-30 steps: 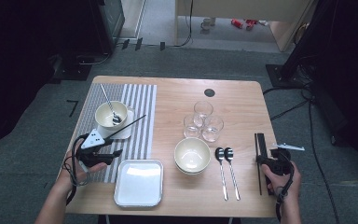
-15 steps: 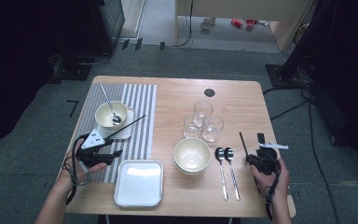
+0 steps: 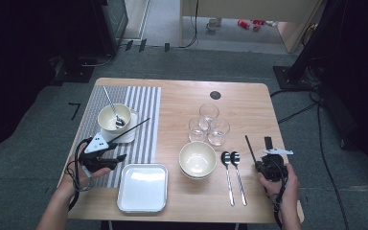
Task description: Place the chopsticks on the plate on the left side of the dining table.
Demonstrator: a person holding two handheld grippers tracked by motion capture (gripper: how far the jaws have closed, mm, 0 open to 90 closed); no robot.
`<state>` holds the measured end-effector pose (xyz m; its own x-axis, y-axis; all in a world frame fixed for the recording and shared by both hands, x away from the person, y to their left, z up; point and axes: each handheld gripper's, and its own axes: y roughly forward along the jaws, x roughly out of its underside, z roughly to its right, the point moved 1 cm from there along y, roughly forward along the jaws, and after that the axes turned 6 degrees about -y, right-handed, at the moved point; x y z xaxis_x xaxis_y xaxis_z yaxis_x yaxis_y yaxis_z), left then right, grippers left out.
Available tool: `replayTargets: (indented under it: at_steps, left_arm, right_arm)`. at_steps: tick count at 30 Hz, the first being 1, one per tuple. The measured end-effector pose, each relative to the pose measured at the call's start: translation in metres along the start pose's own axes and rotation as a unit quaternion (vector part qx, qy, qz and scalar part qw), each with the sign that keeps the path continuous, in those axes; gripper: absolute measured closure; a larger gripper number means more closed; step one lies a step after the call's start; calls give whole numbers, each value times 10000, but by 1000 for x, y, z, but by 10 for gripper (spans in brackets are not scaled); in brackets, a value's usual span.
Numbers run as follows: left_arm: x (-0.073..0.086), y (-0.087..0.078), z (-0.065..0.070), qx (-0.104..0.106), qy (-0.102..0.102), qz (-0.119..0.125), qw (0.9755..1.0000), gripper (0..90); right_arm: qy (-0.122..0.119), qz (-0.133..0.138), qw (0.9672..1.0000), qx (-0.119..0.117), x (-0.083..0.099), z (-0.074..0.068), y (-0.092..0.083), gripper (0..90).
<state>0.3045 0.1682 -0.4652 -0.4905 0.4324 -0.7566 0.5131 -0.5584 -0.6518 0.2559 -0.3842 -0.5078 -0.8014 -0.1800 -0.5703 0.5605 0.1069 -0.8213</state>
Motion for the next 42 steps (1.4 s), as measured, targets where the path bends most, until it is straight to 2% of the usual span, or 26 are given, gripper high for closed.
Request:
replayTargets:
  at_steps: [5, 11, 17, 21, 24, 34, 42]
  left_arm:
    - [-1, 0, 0, 0, 2, 5, 10000, 414]
    - [0, -2, -2, -8, -20, 20, 10000, 414]
    - [-1, -2, -3, -7, -39, 32, 10000, 416]
    - [-2, 0, 0, 12, 18, 13, 10000, 421]
    - [-4, 1, 1, 23, 51, -5, 10000, 422]
    - [-15, 0, 2, 55, 91, 77, 9999, 421]
    - [-27, 1, 8, 89, 247, 108, 9996, 420]
  right_arm:
    - [-97, 53, 9999, 48, 0, -2, 0, 870]
    - [68, 83, 9994, -321, -1, 1, 1, 872]
    - [296, 243, 9983, -440, -6, 7, -13, 872]
    - [374, 313, 9975, -520, -10, 11, -19, 872]
    - [358, 345, 9973, -535, -13, 13, -22, 871]
    - [28, 624, 9970, -462, -35, 16, -46, 872]
    - [-133, 821, 9947, -606, -58, 14, -66, 872]
